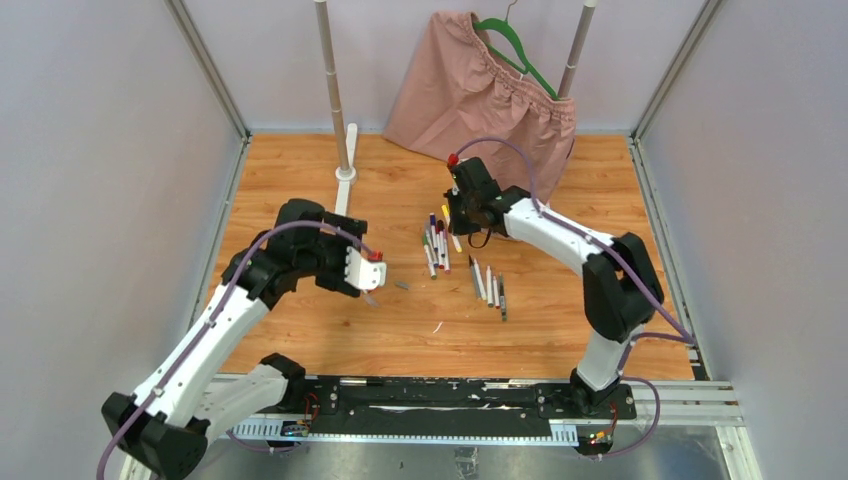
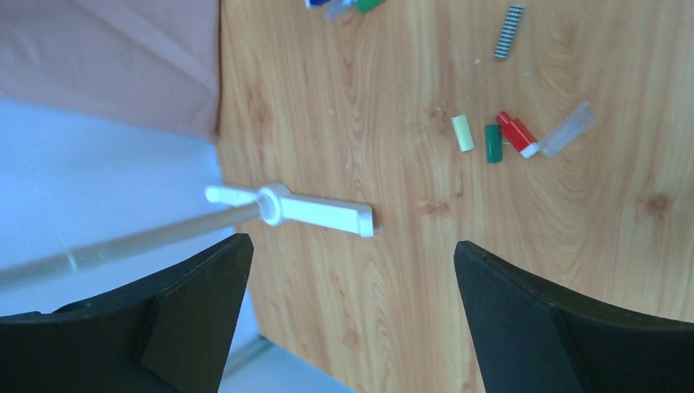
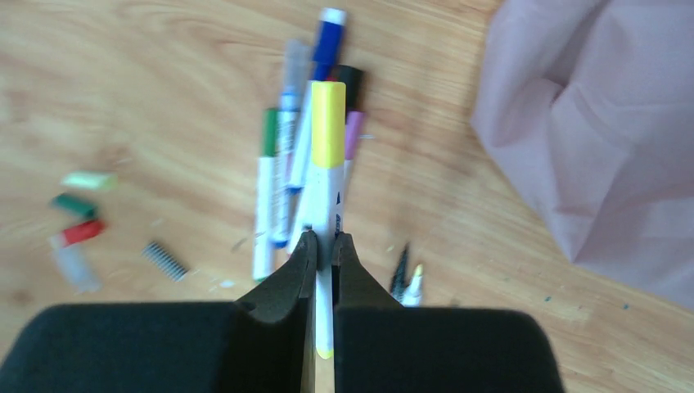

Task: Open the pen caps

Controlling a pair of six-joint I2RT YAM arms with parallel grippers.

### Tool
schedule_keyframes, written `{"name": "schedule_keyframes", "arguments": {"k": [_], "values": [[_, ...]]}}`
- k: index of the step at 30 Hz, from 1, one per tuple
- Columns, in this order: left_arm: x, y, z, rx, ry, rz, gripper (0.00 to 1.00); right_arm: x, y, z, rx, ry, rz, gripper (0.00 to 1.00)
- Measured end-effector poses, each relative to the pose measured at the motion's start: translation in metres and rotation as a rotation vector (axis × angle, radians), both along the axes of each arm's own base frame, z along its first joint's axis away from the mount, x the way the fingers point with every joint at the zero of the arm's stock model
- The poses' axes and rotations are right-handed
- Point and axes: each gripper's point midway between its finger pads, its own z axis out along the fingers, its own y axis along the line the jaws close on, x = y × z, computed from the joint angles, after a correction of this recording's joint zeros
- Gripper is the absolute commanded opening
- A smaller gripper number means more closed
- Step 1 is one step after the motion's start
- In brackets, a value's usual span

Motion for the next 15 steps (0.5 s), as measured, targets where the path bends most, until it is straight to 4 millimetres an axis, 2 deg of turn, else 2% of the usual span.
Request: {"name": "schedule_keyframes", "arguments": {"k": [2, 5, 8, 15], "values": [[-0.012, -0.003, -0.003, 0.022, -0.049, -0.106, 1.0, -0.012, 0.008, 0.021, 0.074, -0.004, 0.051, 0.0], [-0.025, -0.011, -0.006, 0.053, -0.119, -0.258, 1.0, -0.041, 0.02, 0.044, 0.193, 0.03, 0.152, 0.0], [-0.028, -0.023, -0.007, 0.077, -0.166, -0.367, 0.98, -0.073, 0.031, 0.051, 0.295, 0.109, 0.253, 0.0], [-0.028, -0.051, -0.009, 0.118, -0.234, -0.532, 0.96, -0.132, 0.06, 0.065, 0.442, 0.264, 0.44, 0.0]]}}
